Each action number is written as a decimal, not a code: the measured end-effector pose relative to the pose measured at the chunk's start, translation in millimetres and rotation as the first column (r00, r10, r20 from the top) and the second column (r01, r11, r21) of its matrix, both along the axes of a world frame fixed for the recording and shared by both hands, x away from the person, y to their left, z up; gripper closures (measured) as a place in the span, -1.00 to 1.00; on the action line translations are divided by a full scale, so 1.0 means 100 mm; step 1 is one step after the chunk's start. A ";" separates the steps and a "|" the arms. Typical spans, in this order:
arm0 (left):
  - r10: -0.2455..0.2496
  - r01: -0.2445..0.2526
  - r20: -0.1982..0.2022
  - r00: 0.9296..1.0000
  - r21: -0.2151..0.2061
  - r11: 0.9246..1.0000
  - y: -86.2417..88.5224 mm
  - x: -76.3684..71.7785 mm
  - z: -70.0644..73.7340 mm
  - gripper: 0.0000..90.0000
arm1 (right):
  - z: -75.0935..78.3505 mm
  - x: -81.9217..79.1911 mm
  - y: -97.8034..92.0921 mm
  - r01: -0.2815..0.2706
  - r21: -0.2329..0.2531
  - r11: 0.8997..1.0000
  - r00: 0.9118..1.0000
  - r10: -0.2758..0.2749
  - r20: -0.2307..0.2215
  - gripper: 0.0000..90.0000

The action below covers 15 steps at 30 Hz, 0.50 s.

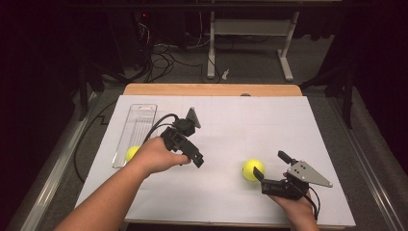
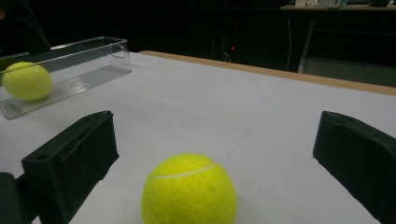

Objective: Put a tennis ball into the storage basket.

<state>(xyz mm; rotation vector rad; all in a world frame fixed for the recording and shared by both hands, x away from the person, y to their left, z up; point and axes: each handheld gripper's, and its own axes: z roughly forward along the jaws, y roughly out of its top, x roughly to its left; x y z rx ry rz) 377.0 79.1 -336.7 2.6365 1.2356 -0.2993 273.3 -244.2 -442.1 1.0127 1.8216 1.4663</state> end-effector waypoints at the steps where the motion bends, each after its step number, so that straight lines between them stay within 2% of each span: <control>1: 0.003 -0.003 -0.001 1.000 -0.003 1.000 0.00 0.00 0.01 -0.97 | 0.00 0.00 0.01 0.000 0.002 1.000 1.000 0.000 0.000 -0.99; 8: 0.001 -0.001 -0.007 1.000 0.007 1.000 -0.02 -0.01 0.00 -0.99 | 0.01 0.02 0.04 0.002 -0.009 1.000 1.000 -0.001 0.005 -0.99; 15: -0.008 0.008 -0.014 1.000 0.004 1.000 -0.07 -0.02 0.00 -0.99 | -0.01 0.02 0.05 -0.003 -0.027 1.000 1.000 0.002 -0.018 -0.99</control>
